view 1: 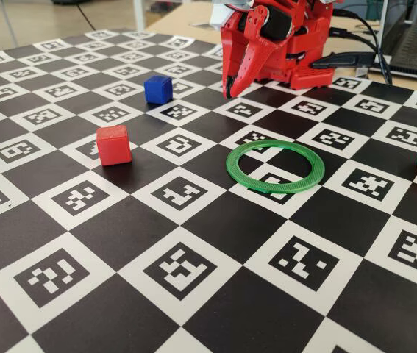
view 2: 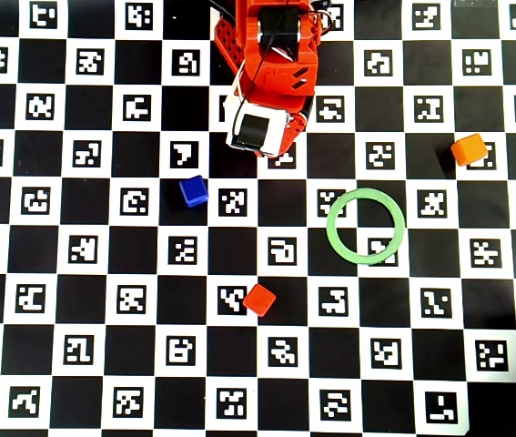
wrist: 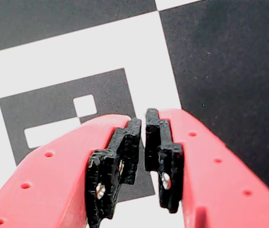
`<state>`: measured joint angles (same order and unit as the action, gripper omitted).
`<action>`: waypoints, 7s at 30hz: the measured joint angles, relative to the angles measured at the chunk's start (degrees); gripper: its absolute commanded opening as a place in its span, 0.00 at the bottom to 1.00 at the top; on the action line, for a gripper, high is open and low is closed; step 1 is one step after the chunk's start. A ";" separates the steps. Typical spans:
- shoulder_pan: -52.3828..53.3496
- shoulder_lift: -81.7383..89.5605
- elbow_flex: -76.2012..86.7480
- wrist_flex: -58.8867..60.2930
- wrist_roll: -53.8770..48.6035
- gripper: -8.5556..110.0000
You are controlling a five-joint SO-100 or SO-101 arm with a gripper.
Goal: Grab the red cube then put it in the green circle then put the blue cube on top and finally the orange cube on top
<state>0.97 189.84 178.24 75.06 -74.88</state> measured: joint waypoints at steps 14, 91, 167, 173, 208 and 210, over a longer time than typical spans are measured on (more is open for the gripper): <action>0.00 0.00 0.00 0.00 0.00 0.02; -0.97 -14.24 -19.51 0.26 19.78 0.02; 0.35 -134.91 -116.72 5.62 83.50 0.51; 1.67 -134.91 -112.24 2.37 82.18 0.51; 2.11 -134.91 -110.30 -1.58 89.56 0.50; 2.11 -134.91 -110.30 -1.58 91.32 0.50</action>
<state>3.08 54.93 67.94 73.48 16.44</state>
